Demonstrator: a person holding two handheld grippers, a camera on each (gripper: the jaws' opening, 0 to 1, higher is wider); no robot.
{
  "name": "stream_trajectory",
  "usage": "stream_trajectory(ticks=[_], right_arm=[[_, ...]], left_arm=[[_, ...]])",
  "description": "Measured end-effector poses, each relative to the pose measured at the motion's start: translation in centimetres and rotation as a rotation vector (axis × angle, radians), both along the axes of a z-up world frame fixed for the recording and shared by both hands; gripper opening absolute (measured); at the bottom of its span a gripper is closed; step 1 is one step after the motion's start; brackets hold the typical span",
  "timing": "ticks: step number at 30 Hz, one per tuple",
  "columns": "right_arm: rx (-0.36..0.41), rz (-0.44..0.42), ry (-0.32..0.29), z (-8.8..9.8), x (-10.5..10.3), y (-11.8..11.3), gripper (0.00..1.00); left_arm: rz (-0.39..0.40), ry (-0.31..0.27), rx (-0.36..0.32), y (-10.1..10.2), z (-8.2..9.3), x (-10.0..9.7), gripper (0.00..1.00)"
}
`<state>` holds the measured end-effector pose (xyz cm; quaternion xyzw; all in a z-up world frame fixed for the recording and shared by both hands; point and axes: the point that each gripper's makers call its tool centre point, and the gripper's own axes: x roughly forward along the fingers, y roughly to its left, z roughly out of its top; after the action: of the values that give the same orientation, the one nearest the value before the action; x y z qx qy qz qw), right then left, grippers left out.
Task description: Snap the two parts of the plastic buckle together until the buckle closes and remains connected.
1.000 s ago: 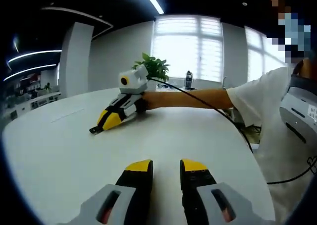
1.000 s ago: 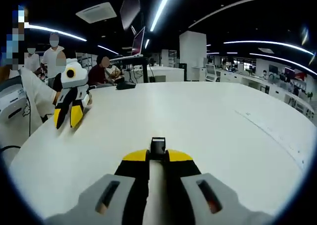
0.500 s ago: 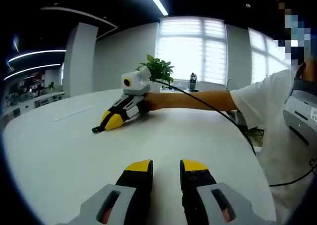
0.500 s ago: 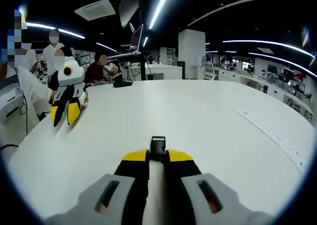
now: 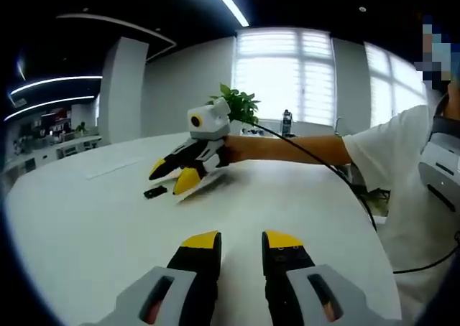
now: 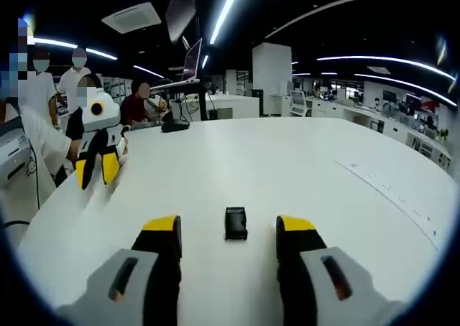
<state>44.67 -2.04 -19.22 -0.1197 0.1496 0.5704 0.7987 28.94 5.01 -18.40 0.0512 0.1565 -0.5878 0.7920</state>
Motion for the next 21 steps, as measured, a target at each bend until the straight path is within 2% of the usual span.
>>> stream_trajectory(ticks=[4,8,14,16,21], right_arm=[[-0.017,-0.016,-0.018,0.2,-0.7,0.0,0.67],[-0.004,-0.022,-0.035,0.9,-1.4,-0.1,0.68],[0.005,-0.070,-0.063,2.1,-2.2,-0.5,0.78],[0.003,-0.095,-0.101,2.9,-2.6,-0.7,0.80],[0.001,-0.141,-0.144,4.8,-3.6,-0.9,0.88]], left_arm=[[0.036,0.007,-0.037,0.1,0.5,0.7,0.33],[0.057,0.005,-0.050,0.1,0.9,1.1,0.36],[0.117,-0.013,-0.073,0.4,1.9,2.0,0.46],[0.146,-0.022,-0.092,0.7,2.7,2.3,0.49],[0.208,-0.036,-0.175,1.1,5.1,3.1,0.56]])
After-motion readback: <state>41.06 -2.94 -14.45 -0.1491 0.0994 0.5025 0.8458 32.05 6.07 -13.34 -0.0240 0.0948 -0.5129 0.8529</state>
